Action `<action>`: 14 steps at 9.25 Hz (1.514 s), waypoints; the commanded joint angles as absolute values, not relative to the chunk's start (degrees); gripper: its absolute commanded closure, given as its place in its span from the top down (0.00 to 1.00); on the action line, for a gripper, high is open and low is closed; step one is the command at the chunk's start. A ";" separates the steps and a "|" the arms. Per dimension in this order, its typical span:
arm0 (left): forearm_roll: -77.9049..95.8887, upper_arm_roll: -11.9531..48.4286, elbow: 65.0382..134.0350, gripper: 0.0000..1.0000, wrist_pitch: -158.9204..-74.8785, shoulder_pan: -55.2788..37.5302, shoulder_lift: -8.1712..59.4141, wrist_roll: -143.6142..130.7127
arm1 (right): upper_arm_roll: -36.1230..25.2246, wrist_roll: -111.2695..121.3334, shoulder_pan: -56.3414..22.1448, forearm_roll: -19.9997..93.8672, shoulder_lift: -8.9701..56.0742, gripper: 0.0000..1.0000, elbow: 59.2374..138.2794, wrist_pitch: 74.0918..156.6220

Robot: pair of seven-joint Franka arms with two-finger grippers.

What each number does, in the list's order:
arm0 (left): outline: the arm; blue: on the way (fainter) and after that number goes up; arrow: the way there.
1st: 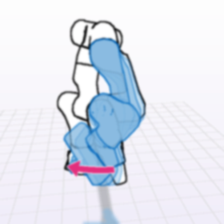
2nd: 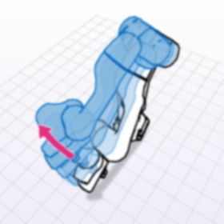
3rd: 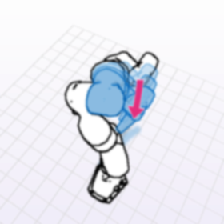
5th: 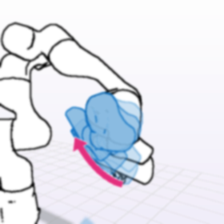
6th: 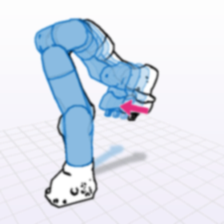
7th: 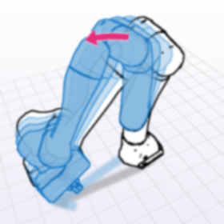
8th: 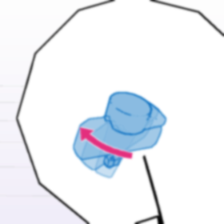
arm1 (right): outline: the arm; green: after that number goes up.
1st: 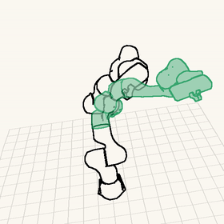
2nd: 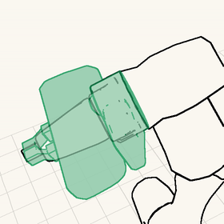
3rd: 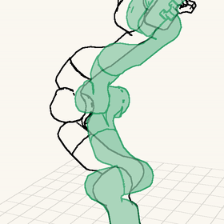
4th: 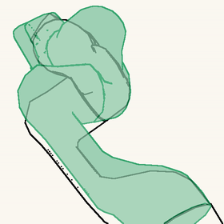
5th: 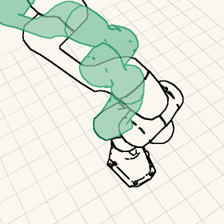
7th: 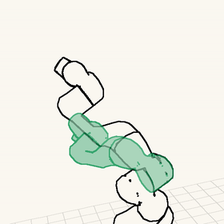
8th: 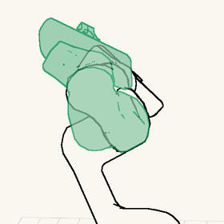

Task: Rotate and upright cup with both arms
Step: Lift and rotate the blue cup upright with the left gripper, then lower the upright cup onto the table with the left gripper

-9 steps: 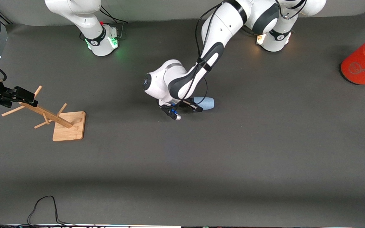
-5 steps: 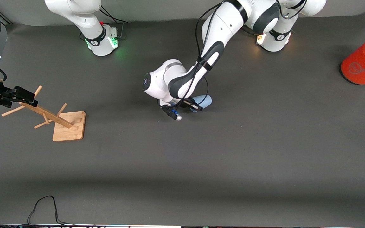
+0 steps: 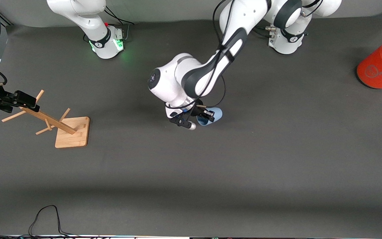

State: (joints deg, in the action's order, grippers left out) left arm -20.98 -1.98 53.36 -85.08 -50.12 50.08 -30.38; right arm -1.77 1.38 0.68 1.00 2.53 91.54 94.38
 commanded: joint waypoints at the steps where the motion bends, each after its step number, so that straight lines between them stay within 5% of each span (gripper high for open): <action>1: -15.40 -2.11 54.13 0.00 -86.38 -46.51 42.75 -37.33 | -2.29 2.81 0.18 0.70 1.50 1.00 92.20 94.83; 2: -13.47 -1.94 57.71 0.00 -87.01 -44.06 35.67 -37.70 | -2.29 3.68 0.18 0.09 1.41 1.00 92.37 94.75; 4: -11.96 -2.02 75.66 0.00 -96.35 -42.11 21.08 -38.40 | -2.29 3.69 0.18 0.09 1.41 1.00 92.37 94.66; 6: -5.90 -2.02 89.08 0.00 -107.89 -37.98 14.16 -39.90 | -2.29 3.69 0.09 0.09 1.41 1.00 92.37 94.48; 9: -5.97 -1.76 101.83 0.00 -129.48 -39.81 16.51 -50.87 | -2.02 3.78 -0.09 0.09 1.06 1.00 92.46 93.78; 14: -16.74 -1.93 102.39 0.00 -140.98 -41.57 28.90 -62.01 | -1.93 3.87 -0.44 0.09 1.05 1.00 92.37 93.69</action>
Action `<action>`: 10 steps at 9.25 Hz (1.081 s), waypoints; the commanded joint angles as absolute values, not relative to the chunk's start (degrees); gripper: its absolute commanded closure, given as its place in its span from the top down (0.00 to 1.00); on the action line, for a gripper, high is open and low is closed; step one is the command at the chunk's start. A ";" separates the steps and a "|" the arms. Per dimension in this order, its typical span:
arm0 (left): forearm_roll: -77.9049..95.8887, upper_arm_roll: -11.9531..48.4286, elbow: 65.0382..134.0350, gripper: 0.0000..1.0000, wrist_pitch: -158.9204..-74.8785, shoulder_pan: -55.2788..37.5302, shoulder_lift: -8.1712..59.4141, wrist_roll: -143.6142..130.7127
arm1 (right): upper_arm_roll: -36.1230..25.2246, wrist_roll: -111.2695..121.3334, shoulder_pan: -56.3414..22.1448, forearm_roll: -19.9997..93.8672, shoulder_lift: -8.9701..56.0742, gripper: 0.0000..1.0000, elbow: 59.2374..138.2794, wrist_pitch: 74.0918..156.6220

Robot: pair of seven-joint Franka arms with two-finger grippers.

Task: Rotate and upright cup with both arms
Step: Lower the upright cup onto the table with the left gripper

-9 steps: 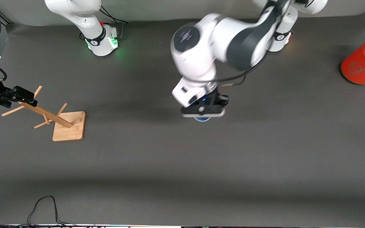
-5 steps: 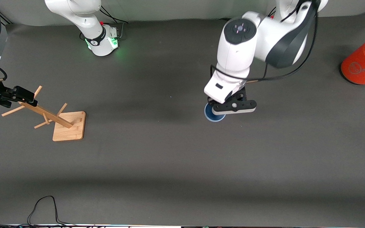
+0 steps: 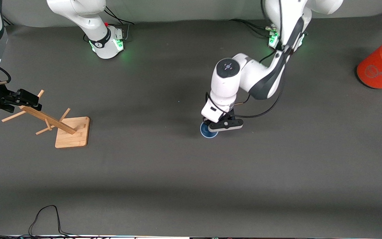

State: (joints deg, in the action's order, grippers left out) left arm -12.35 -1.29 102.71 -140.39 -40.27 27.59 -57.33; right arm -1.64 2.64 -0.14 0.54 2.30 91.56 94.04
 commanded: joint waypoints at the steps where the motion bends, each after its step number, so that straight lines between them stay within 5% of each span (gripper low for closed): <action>1: -19.92 -1.93 102.22 0.00 -141.93 -42.01 30.40 -65.62 | -2.02 3.87 -0.44 0.09 1.14 1.00 92.37 93.78; 5: -20.39 -1.85 102.57 0.00 -143.53 -42.71 31.99 -67.50 | -2.20 3.96 -0.44 0.09 1.23 1.00 92.46 93.78; 6: -20.39 -1.93 102.57 0.98 -142.83 -43.41 31.73 -67.59 | -2.20 3.87 -0.44 0.09 1.23 1.00 92.46 93.78; 10: -19.52 -2.02 100.73 1.00 -135.98 -43.07 25.09 -66.97 | -2.20 3.95 -0.35 0.09 1.32 1.00 92.46 93.87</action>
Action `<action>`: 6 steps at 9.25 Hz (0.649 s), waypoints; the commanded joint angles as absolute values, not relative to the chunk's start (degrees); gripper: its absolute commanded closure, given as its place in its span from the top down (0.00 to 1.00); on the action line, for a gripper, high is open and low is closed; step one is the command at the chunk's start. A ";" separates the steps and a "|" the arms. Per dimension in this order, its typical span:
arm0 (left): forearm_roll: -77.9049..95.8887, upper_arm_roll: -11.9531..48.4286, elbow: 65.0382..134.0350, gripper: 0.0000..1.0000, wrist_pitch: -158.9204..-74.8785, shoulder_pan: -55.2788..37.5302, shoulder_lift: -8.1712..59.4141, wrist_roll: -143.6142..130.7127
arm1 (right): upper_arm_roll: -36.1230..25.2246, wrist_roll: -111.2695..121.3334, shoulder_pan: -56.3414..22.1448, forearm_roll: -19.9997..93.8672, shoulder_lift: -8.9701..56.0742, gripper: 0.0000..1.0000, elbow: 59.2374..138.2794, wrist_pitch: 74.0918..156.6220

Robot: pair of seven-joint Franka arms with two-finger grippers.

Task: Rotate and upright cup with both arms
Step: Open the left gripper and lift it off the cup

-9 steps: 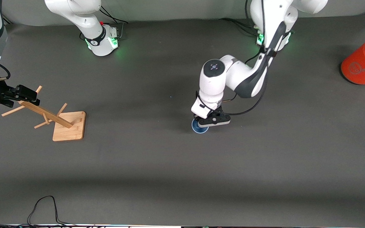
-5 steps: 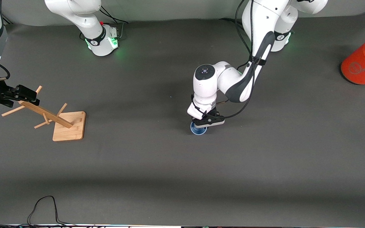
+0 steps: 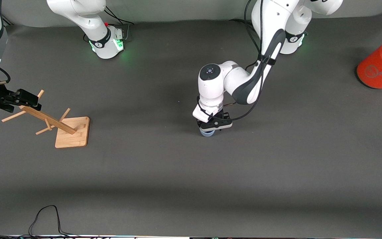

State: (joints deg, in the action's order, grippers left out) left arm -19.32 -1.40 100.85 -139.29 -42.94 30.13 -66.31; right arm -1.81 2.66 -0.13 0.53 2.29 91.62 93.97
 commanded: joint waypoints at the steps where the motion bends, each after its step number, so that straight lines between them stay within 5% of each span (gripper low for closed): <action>1: -19.34 -1.93 99.94 1.00 -133.18 -41.85 22.44 -66.71 | -2.20 3.96 -0.35 0.09 1.32 1.00 92.46 93.78; 6: -16.98 -1.93 99.06 1.00 -119.45 -29.49 13.89 -41.56 | -2.20 3.96 -0.44 0.09 1.32 1.00 92.46 93.87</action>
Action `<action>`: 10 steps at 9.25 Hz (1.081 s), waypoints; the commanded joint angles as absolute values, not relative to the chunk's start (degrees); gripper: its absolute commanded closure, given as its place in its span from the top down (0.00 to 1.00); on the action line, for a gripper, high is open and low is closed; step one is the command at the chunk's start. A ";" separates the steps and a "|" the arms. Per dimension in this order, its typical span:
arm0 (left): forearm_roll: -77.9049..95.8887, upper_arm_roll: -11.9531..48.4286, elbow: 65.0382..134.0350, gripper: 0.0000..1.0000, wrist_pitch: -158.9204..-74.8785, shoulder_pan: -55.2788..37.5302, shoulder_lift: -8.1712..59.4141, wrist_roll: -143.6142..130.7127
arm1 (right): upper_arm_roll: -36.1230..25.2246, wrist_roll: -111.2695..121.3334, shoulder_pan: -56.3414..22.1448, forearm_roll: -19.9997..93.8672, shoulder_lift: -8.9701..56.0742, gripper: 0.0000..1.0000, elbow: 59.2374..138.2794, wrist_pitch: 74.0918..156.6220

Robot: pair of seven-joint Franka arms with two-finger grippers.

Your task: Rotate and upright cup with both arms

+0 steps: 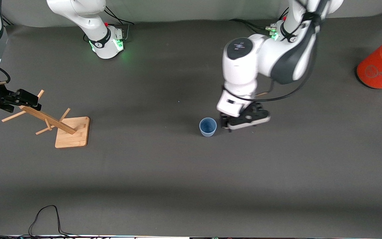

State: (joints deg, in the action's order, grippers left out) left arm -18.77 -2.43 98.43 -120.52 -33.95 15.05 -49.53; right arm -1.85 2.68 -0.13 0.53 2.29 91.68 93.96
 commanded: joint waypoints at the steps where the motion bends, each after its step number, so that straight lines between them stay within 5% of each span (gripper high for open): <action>1: -13.40 -2.02 99.23 1.00 -118.92 -26.05 12.41 -36.09 | -2.28 3.96 -0.35 0.09 1.32 1.00 92.46 93.87; 5: -12.48 -2.11 99.75 1.00 -103.92 -19.79 4.42 -23.85 | -2.29 3.96 -0.35 0.09 1.41 1.00 92.46 93.87; 10: -5.38 0.33 102.66 1.00 -100.90 -6.46 -2.98 -7.79 | -2.29 3.96 -0.35 0.09 1.41 1.00 92.46 93.95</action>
State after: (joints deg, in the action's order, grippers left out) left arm -7.83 -1.92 100.92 -101.29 -11.48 -0.79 -13.12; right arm -1.97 2.69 -0.11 0.53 2.29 91.78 93.96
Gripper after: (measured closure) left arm 0.000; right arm 0.000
